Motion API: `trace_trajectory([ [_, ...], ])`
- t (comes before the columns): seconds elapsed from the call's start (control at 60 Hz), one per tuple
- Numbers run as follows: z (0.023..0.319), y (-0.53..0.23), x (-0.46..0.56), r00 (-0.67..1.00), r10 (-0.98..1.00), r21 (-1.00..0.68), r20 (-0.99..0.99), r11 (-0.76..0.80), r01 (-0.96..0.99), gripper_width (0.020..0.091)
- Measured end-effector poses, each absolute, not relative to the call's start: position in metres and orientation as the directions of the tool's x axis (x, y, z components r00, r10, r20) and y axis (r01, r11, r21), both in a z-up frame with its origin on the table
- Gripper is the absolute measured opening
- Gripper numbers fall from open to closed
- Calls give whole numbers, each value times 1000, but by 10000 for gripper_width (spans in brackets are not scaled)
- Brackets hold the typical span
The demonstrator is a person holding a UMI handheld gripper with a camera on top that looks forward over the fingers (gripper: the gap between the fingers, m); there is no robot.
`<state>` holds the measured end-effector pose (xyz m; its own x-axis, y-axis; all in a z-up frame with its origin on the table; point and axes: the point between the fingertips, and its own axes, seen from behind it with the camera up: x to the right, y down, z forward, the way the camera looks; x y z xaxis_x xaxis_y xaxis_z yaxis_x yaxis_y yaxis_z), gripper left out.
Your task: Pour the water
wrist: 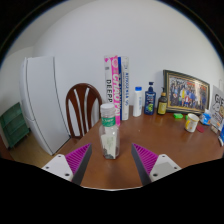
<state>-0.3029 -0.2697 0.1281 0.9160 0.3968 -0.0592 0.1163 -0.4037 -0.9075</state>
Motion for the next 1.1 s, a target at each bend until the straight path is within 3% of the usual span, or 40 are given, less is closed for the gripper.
trace_trajectory([
  [0.267,78,-182,-356,936,351,-933,-32,-347,98,794],
  [0.467,55,-161,-354,948,317,-932,-24,-351,94,560],
  [0.633,58,-163,-353,940,340,-931,-27,-350,100,461],
  [0.733,77,-157,-347,941,338,-936,-27,-339,94,427],
  [0.867,127,-138,-332,938,331,-949,-105,-316,6,428],
  [1.1,227,-70,-270,850,294,-880,-437,-337,-335,426],
])
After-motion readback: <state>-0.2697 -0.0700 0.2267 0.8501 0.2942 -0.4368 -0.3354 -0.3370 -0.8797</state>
